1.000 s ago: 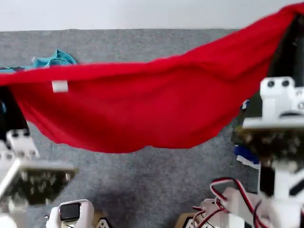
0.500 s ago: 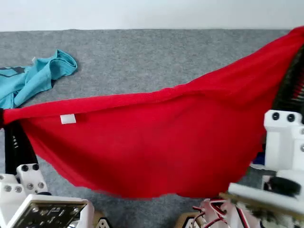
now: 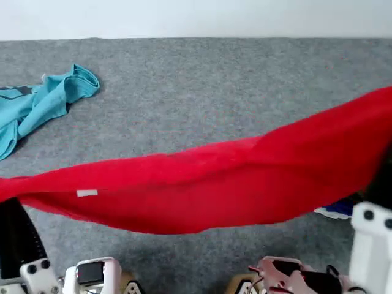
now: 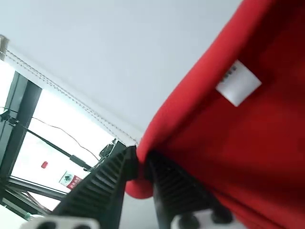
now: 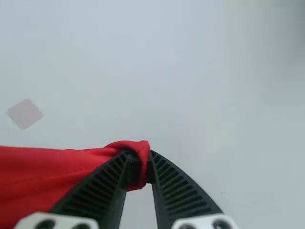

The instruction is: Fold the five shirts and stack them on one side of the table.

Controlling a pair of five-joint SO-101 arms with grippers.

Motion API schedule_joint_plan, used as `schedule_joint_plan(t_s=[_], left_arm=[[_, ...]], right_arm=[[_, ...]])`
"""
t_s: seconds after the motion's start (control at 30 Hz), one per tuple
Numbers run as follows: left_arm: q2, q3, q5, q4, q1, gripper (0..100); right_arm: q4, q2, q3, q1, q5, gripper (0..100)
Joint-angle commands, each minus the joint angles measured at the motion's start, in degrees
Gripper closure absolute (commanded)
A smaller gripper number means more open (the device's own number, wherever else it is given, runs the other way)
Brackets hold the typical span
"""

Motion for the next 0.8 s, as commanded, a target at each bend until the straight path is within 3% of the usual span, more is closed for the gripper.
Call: schedule_joint_plan(t_s=[0.0,0.33,0.63,0.77], left_arm=[[0.0,-0.5,-0.7,1.1,-0.4,100],[-0.4,9.9,-0.7,1.1,-0.4,100],[-0.4,33.5,-4.4,0.6,-0.4,100],[-0.4,44.1,-5.9,-7.7,-0.4,100]], right_arm=[[-0.5,0.1,0.8,0.7,0.6,98.8],[10.9,1.6,4.3,0.4,0.5,98.8],[15.1,4.6,19.6,0.3,-3.2,98.8],[15.0,7.1,26.6,0.3,-4.3,98.8]])
